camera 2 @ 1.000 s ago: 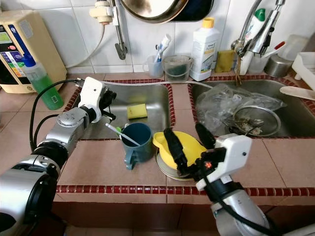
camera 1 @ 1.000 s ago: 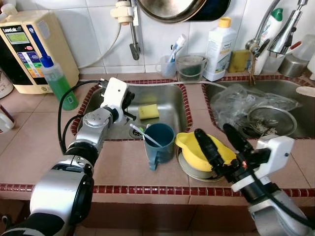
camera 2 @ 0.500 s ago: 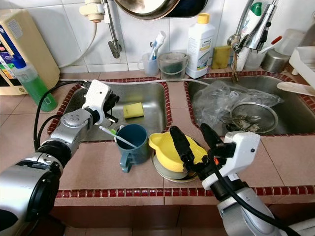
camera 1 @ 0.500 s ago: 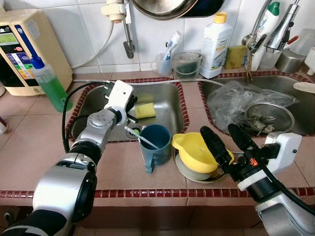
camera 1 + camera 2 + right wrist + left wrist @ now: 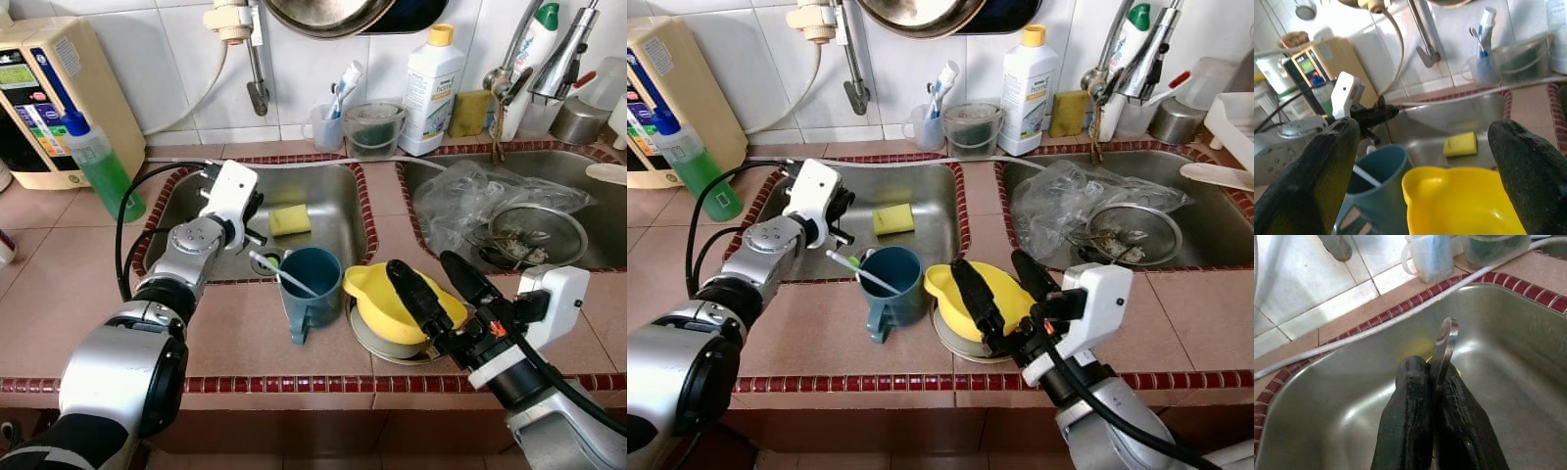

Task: Kitchen organization

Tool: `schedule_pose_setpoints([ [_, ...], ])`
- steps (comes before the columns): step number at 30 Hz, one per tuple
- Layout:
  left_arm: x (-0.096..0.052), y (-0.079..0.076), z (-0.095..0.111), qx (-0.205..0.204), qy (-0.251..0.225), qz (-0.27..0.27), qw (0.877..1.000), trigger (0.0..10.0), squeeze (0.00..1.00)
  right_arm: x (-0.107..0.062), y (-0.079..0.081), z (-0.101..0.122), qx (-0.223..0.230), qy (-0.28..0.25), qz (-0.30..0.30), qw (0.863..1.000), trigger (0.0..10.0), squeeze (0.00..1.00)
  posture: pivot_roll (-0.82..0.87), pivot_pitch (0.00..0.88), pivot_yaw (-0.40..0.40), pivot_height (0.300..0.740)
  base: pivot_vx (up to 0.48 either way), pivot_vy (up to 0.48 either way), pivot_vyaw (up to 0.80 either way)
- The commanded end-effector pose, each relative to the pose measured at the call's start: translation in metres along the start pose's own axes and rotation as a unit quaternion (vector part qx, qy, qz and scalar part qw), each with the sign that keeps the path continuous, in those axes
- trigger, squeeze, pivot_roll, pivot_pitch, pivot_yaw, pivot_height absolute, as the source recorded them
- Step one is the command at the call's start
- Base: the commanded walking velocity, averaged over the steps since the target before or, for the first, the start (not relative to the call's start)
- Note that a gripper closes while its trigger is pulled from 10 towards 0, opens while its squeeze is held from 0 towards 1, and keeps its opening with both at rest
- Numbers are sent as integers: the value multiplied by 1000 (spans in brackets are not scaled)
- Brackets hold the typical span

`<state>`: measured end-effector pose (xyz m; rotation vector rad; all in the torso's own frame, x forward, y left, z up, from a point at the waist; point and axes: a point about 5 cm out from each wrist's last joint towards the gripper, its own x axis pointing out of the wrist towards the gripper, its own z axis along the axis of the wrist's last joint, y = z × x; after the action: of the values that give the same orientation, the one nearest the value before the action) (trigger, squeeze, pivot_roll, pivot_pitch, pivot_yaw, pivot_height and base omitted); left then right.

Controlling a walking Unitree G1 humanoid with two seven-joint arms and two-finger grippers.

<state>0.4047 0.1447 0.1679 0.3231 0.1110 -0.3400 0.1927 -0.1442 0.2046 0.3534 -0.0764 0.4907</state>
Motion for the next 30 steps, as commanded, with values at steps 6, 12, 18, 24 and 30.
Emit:
schedule_pose_setpoints([
  [6,0,7,3,6,7,12,1000,10000,0,-3,3,9,-8,-9,10,1000,10000,0,-254,53,124,740,0,0,0],
  [12,0,5,1,5,13,12,1000,10000,0,-3,2,11,-10,-8,10,1000,10000,0,-261,62,126,740,0,0,0],
  [18,2,2,7,-9,1,1,1000,10000,0,-3,2,12,-10,-10,10,1000,10000,0,-263,64,128,740,0,0,0],
  [24,3,2,9,-36,-5,-1,999,10000,1000,-3,2,13,-10,-11,9,1000,10000,0,-263,65,129,740,0,0,0],
  [30,3,3,10,-37,-7,-3,999,10000,1000,-2,2,14,-10,-12,9,1000,10000,0,-261,66,130,740,0,0,0],
])
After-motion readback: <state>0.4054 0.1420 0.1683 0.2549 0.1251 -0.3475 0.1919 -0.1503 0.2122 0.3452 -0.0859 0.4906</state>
